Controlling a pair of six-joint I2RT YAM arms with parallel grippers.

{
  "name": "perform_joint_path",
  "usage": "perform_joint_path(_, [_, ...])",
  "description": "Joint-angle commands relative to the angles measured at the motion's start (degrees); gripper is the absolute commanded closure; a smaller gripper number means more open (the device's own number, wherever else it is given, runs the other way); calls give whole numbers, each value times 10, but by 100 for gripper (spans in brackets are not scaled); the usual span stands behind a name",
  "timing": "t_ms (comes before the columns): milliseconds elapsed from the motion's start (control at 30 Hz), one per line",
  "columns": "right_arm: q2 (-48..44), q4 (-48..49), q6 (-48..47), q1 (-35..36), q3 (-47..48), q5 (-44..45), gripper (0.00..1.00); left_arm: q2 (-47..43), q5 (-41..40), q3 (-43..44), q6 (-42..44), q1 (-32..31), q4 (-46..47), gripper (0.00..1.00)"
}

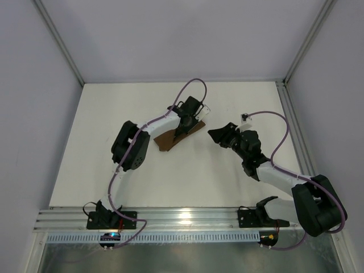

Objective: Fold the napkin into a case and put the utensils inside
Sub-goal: Stuff the knife into the folded napkin.

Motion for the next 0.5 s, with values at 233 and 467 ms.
perform_joint_path(233, [-23, 14, -16, -5, -6, 5, 60, -43, -20, -36, -13, 2, -29, 100])
perform_joint_path(467, [-27, 9, -24, -6, -6, 9, 60, -67, -22, -32, -18, 3, -40, 100])
